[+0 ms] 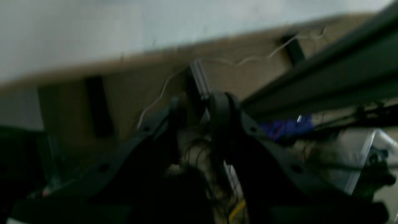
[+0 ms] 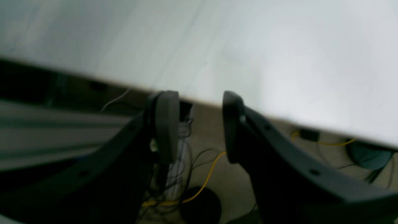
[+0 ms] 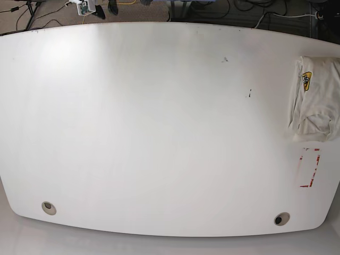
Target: Layout the t-shirt on the table in an organized manner, then fold the t-shirt properly
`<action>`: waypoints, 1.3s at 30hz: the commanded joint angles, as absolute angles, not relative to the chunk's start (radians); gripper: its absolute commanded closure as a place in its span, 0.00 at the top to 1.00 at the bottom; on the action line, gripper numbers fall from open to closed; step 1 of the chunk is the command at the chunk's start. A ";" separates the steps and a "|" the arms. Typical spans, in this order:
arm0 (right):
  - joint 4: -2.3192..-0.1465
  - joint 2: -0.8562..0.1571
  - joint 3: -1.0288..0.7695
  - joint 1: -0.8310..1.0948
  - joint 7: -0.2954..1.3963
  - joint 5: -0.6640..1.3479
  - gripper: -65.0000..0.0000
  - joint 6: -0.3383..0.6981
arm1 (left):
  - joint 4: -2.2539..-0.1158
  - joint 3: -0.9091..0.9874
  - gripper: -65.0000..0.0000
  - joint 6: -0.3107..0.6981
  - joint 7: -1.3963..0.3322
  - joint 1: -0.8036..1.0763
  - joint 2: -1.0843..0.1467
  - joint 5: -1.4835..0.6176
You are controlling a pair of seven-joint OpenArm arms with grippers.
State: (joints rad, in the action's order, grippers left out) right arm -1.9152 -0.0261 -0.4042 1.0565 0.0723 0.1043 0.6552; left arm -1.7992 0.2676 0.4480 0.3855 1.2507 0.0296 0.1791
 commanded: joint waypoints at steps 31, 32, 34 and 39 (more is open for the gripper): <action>-1.017 -0.076 -0.407 0.700 -0.027 0.004 0.33 0.668 | -0.601 0.278 0.18 0.444 0.367 0.542 -0.093 0.177; -0.993 -0.077 -0.407 0.688 -0.036 0.004 0.33 0.668 | -0.573 0.278 0.18 0.444 0.361 0.522 -0.093 0.177; -0.938 -0.079 -0.406 0.656 -0.050 0.004 0.33 0.668 | -0.507 0.278 0.18 0.444 0.348 0.476 -0.093 0.177; -0.808 -0.101 -0.406 0.567 -0.054 0.002 0.34 0.665 | -0.361 0.278 0.18 0.443 0.308 0.371 -0.119 0.177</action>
